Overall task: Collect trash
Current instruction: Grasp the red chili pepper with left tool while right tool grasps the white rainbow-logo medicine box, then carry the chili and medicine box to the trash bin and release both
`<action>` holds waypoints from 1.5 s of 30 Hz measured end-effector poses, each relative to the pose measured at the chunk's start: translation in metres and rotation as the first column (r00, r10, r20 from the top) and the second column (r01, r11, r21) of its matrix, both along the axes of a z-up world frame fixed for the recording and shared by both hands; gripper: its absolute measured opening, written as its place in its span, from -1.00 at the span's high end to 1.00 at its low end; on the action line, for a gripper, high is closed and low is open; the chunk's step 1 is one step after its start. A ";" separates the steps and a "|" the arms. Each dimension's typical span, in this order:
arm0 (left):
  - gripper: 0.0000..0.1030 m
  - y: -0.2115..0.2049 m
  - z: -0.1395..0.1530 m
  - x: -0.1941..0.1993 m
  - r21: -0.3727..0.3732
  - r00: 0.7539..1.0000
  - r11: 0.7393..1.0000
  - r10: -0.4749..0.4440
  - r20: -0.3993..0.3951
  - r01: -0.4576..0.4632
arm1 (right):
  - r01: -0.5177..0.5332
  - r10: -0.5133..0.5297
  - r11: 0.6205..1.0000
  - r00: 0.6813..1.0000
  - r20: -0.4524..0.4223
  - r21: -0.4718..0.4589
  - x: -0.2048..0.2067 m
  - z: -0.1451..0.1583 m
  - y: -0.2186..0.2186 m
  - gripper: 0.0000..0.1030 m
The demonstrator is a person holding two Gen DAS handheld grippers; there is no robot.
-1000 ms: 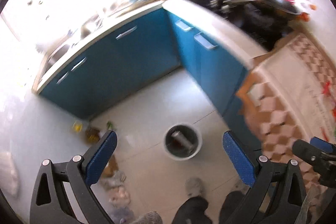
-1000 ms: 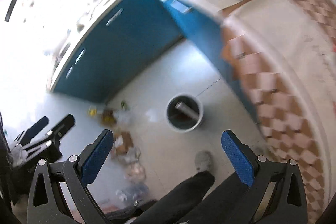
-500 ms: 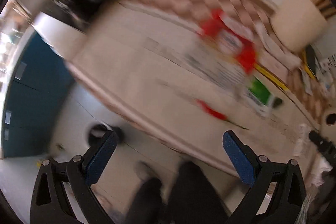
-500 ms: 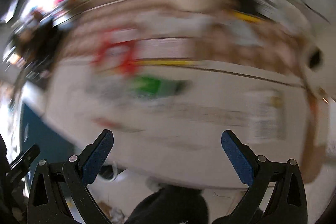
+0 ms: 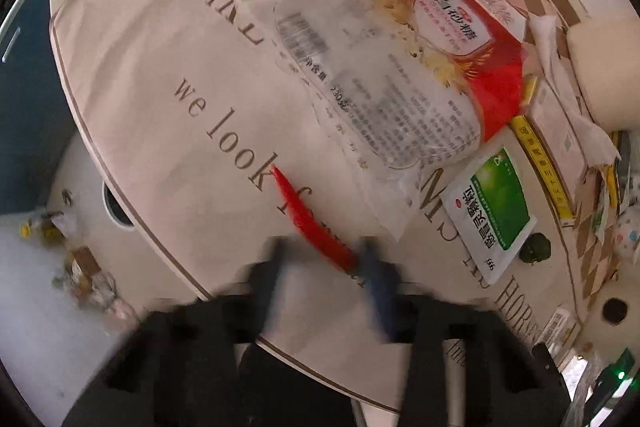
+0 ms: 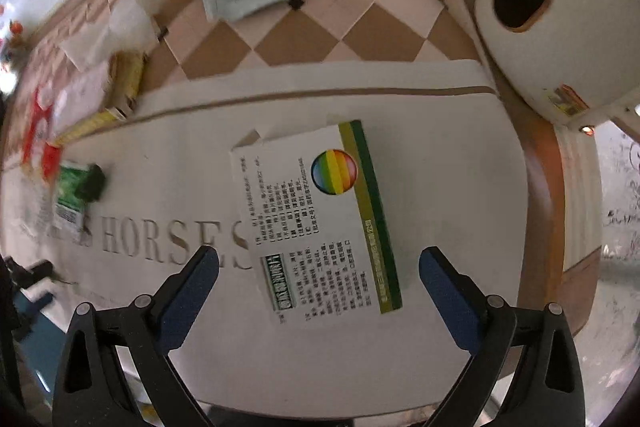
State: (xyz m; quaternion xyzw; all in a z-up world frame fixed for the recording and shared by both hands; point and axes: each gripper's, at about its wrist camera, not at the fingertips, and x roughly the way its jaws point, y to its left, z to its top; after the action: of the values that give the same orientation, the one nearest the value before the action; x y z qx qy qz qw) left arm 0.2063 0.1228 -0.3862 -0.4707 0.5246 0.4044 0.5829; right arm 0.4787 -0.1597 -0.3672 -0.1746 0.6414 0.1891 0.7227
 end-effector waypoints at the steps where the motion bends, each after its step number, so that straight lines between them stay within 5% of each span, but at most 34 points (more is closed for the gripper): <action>1: 0.84 0.000 0.000 0.002 0.004 1.000 1.000 -0.009 -0.009 0.009 | -0.010 0.010 1.000 1.000 -0.009 -0.004 0.000 -0.004 0.002 -0.86; 6: 0.85 -0.005 0.000 -0.011 0.028 0.999 0.999 -0.043 -0.023 0.043 | -0.091 0.092 0.996 0.994 0.053 -0.024 -0.007 -0.005 0.017 -0.38; 14: 0.85 -0.016 0.025 -0.033 0.156 0.988 0.979 -0.113 -0.107 0.129 | -0.234 0.233 0.972 0.969 0.080 0.004 -0.042 0.009 0.047 -0.37; 24: 0.85 -0.009 0.089 -0.070 0.366 0.990 0.920 -0.116 -0.086 0.140 | -0.409 0.395 0.903 0.911 0.122 0.133 -0.121 0.064 0.126 -0.37; 30: 0.85 0.005 0.106 -0.155 0.406 0.998 0.913 -0.028 -0.050 0.046 | -0.526 0.507 0.828 0.850 0.141 0.196 -0.194 0.085 0.176 -0.37; 35: 0.85 0.020 0.102 -0.240 0.396 0.995 0.916 0.082 -0.048 -0.056 | -0.637 0.622 0.740 0.770 0.141 0.215 -0.287 0.088 0.220 -0.37; 45: 0.85 0.038 0.047 -0.441 0.334 0.944 0.902 0.319 -0.084 -0.275 | -0.791 0.789 0.580 0.605 0.105 0.196 -0.484 0.038 0.291 -0.37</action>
State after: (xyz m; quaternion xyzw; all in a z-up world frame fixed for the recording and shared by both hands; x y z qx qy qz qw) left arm -0.2343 0.1611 -0.3389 -0.4163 0.4132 0.5989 0.5452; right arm -0.0051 0.1317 -0.3296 -0.3601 0.4690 0.5605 0.5798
